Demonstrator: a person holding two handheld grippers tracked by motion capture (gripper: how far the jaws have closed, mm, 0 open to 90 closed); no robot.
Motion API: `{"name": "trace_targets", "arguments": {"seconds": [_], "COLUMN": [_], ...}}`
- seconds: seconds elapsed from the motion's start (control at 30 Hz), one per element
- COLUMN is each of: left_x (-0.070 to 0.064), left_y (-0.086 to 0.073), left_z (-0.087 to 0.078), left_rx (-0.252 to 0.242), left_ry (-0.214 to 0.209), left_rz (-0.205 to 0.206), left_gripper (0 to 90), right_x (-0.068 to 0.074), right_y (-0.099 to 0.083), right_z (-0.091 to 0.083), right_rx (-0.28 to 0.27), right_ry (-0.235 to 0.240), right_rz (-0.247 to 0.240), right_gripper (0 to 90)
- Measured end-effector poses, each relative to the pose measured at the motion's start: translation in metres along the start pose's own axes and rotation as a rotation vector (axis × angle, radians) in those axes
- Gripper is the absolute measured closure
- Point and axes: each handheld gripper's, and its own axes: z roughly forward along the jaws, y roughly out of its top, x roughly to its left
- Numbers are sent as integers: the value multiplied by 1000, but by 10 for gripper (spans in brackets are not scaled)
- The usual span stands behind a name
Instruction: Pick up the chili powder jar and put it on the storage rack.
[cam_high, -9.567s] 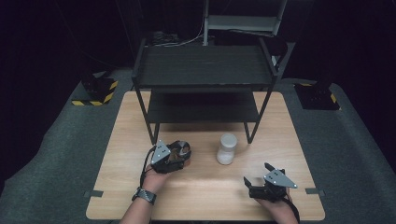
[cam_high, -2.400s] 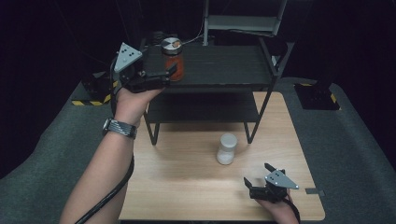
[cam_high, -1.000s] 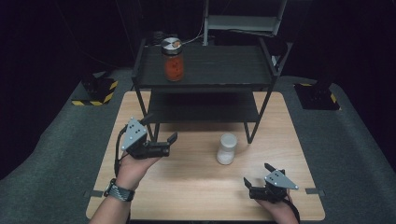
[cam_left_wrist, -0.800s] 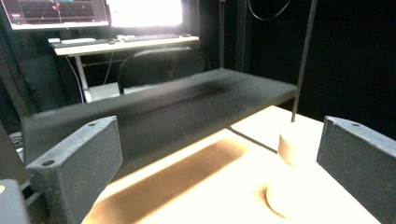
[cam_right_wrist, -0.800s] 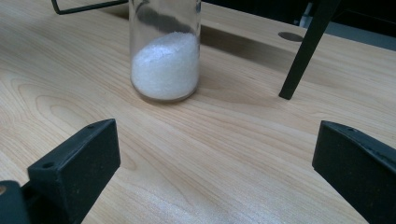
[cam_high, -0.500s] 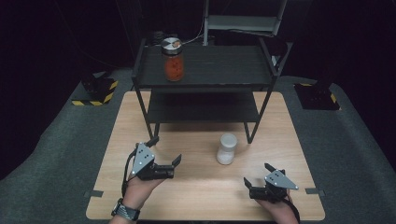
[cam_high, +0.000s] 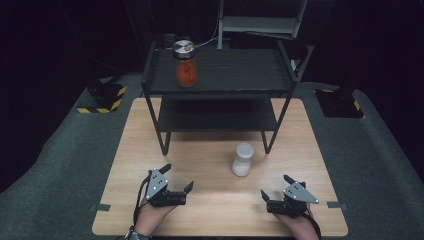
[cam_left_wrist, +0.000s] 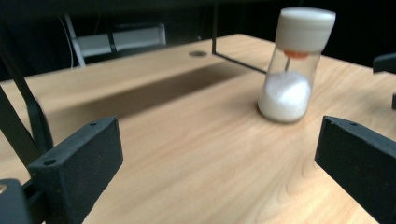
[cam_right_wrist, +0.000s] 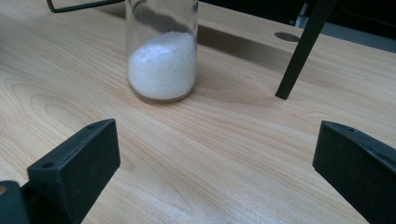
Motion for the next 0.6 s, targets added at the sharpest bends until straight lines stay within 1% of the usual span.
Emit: {"name": "trace_targets", "arguments": {"seconds": [0.07, 0.17, 0.23, 0.33, 0.4, 0.47, 0.5, 0.53, 0.6], "left_x": [0, 1, 1, 1, 0, -2, -2, -1, -2], "left_y": [-3, -8, -10, -15, -16, -16, -17, -16, -15], "left_z": [1, 2, 2, 2, 2, 2, 2, 2, 3], "left_rx": [21, 47, 68, 88, 105, 122, 115, 118, 125], "left_ry": [-4, -6, 0, -1, 5, 13, 11, 10, 10], "left_rz": [9, 0, 12, 17, 36, 49, 47, 45, 56], "left_gripper": [6, 4, 4, 4, 4, 5, 5, 5, 5], "right_x": [1, 1, 2, 2, 1, 2, 3, 4, 4], "right_y": [0, 1, 1, 1, 1, 1, 1, 0, -1], "right_z": [0, 0, 0, 0, 1, 1, 0, 0, -1], "right_rx": [0, 3, 4, 5, 6, 6, 4, -2, -5], "right_ry": [-4, -7, -8, -5, 4, 3, 2, 1, 1], "right_rz": [1, -1, -5, -7, -19, -26, -28, -30, -32], "right_gripper": [0, 0, 0, 1, 7, 6, 7, 7, 8]}}
